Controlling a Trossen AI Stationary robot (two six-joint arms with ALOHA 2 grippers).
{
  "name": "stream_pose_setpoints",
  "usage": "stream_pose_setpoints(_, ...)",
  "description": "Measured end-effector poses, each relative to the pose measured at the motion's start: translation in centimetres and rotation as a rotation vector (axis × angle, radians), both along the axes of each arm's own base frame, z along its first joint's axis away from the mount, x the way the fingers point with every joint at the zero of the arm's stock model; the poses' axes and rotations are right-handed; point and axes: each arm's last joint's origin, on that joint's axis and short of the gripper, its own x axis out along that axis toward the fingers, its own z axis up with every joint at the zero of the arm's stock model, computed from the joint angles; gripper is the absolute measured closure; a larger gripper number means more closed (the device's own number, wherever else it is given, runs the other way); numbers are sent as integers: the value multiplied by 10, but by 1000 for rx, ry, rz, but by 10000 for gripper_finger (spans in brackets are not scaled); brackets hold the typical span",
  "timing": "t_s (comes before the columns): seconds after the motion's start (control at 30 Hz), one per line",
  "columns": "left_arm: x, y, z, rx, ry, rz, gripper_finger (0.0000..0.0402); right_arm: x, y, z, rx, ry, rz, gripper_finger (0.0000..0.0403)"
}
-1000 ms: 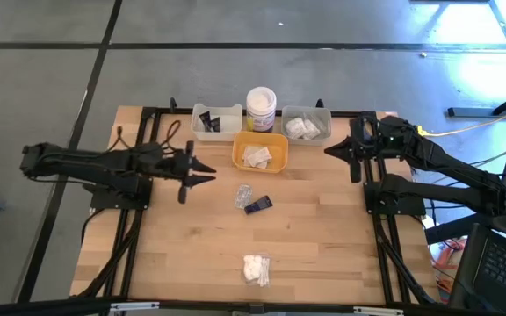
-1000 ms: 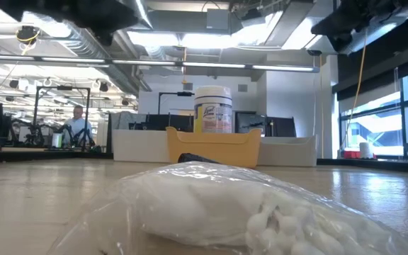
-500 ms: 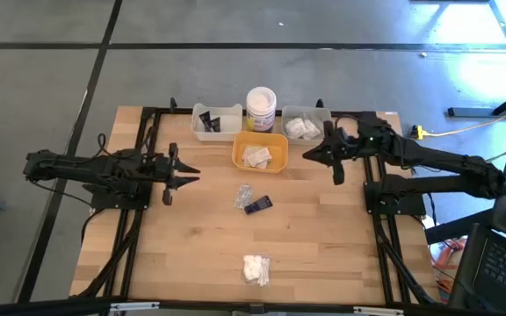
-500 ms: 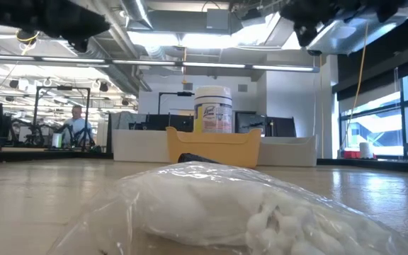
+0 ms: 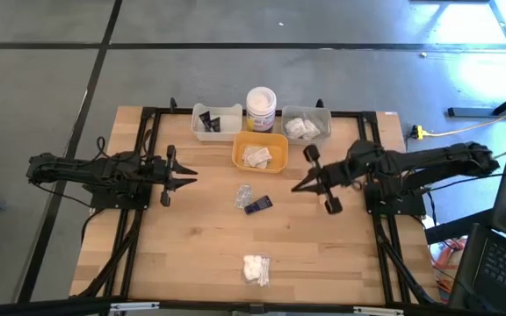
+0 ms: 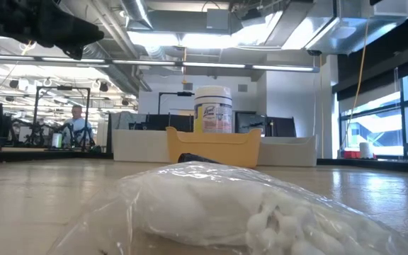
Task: Pick & Place Travel size toiletries
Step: Put the white cotton pack into the gray bin
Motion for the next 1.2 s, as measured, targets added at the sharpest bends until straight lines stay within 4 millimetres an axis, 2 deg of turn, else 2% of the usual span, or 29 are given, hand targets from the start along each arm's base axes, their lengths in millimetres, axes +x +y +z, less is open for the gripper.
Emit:
stream_pose_setpoints(0.23, 0, 0, 0, 0, 0, 0, 315, 23, 43, 0, -190, 112, 5, 393)
stream_pose_setpoints(0.37, 0, 0, 0, 0, 0, 0, 315, 35, 61, -5, -293, 245, -82, 374)
stream_pose_setpoints(0.5, 0, 0, 0, 0, 0, 0, 315, 46, 75, -13, -327, 330, -110, 352)
stream_pose_setpoints(0.73, 0, 0, 0, 0, 0, 0, 315, 56, 101, -41, -355, 421, -38, 311)
stream_pose_setpoints(1.0, 0, 0, 0, 0, 0, -1, 315, 67, 127, -84, -363, 558, -1, 267)
stream_pose_setpoints(1.2, 0, 0, 0, 0, 0, -1, 315, 77, 150, -116, -387, 574, 43, 233)
